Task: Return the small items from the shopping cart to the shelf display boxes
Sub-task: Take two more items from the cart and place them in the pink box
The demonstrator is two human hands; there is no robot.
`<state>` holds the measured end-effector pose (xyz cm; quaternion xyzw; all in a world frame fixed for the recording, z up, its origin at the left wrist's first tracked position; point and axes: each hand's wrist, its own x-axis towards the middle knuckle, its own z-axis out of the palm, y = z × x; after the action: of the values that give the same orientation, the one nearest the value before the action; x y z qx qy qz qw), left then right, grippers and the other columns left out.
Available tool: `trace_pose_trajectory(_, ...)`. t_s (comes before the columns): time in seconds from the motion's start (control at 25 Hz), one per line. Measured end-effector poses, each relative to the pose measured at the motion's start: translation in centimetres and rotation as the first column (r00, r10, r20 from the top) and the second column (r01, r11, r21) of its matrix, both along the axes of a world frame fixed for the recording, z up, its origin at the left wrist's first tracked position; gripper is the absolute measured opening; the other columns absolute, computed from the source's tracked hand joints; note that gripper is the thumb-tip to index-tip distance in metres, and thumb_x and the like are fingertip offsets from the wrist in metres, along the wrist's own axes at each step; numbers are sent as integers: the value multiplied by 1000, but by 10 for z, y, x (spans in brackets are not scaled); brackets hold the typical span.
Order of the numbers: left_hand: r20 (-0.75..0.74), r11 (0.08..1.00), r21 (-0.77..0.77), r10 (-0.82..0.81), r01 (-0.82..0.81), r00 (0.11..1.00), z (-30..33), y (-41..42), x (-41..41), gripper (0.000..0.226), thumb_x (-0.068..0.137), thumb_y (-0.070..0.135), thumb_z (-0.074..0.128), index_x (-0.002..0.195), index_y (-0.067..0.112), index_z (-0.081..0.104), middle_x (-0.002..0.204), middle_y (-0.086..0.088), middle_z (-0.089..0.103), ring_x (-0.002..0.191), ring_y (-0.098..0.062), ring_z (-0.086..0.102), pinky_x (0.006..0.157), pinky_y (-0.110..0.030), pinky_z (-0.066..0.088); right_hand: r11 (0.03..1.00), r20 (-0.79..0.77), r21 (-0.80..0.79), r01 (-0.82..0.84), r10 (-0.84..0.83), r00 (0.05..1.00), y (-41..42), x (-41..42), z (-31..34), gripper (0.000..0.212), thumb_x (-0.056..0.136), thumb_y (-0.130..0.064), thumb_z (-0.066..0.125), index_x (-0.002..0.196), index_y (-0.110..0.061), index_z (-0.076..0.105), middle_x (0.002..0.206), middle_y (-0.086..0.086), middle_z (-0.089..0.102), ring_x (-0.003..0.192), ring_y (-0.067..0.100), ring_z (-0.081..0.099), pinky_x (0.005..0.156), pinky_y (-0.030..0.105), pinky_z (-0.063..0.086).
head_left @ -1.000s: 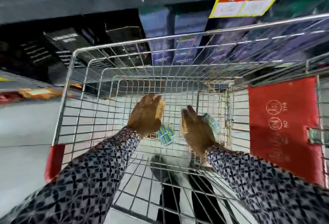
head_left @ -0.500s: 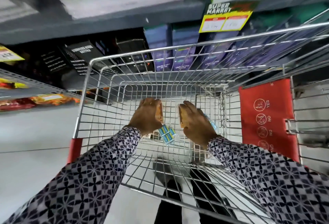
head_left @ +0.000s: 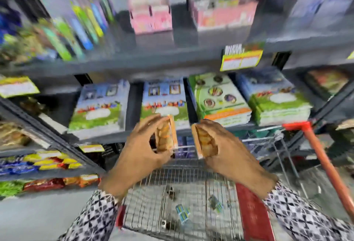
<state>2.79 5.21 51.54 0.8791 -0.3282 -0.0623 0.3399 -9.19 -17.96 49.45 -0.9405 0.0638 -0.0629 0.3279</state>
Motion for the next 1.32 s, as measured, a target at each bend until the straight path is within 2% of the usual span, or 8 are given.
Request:
trace_pose_trajectory(0.24, 244, 992, -107, -44, 72, 969, 177, -16, 57, 88, 61, 45, 79, 145, 37, 56, 148, 25, 49, 137, 7, 47, 117, -15, 33, 986, 232, -100, -136, 156, 960, -25, 53, 202, 87, 63, -31, 71, 147, -25, 50, 139, -23, 43, 129, -13, 35, 109, 3, 26)
trace_pose_trajectory(0.4, 118, 994, -36, -97, 102, 988, 233, -46, 149, 75, 55, 41, 91, 126, 41, 66, 127, 14, 70, 117, -12, 70, 106, -40, 56, 963, 95, -122, -242, 254, 962, -40, 143, 269, 52, 58, -38, 77, 107, -22, 69, 99, 1, 77, 91, 28, 70, 82, 42, 59)
trace_pose_trajectory(0.48, 141, 994, 104, -51, 36, 989, 249, -65, 191, 60, 62, 33, 94, 117, 37, 69, 109, 16, 73, 101, -13, 72, 95, -34, 60, 958, -11, -201, -206, 208, 978, -43, 194, 290, 39, 62, -27, 79, 100, -22, 69, 87, 4, 75, 77, 30, 69, 69, 38, 59)
trace_pose_trajectory(0.68, 120, 962, 274, -32, -2, 992, 256, -99, 260, 62, 69, 29, 91, 128, 21, 71, 116, 6, 78, 107, -19, 72, 98, -32, 57, 903, -223, -366, -226, 151, 963, -48, 285, 291, 9, 76, -22, 70, 85, -20, 72, 77, 3, 74, 66, 21, 64, 64, 32, 54)
trace_pose_trajectory(0.84, 176, 997, 44, 52, -61, 983, 220, -91, 275, 58, 72, 41, 89, 126, 40, 70, 135, 3, 73, 130, -16, 64, 113, -42, 51, 911, 106, -408, -63, 115, 988, -60, 288, 256, 30, 76, -16, 72, 106, -19, 76, 100, 10, 76, 94, 32, 69, 82, 37, 56)
trace_pose_trajectory(0.92, 275, 995, -49, 97, -87, 956, 204, -90, 268, 44, 78, 38, 87, 120, 40, 74, 130, 6, 75, 123, -13, 68, 108, -42, 54, 939, 271, -342, 26, 72, 960, -59, 283, 241, 33, 75, -13, 71, 105, -21, 79, 103, 10, 79, 96, 34, 71, 87, 39, 58)
trace_pose_trajectory(1.04, 428, 988, -89, 154, -128, 891, 203, -102, 250, 30, 86, 17, 79, 115, 24, 80, 123, 1, 79, 116, -18, 71, 108, -39, 55, 949, 300, -286, 130, -40, 953, -51, 294, 230, 32, 74, -9, 64, 100, -20, 79, 100, 13, 79, 92, 37, 72, 87, 42, 60)
trace_pose_trajectory(1.32, 420, 979, -88, 205, -185, 884, 212, -113, 243, 34, 90, 10, 77, 123, 18, 76, 126, -2, 77, 118, -22, 72, 110, -37, 53, 921, 291, -348, 176, -73, 954, -43, 300, 230, 34, 84, -11, 63, 116, -17, 72, 109, 20, 75, 101, 41, 70, 87, 45, 58)
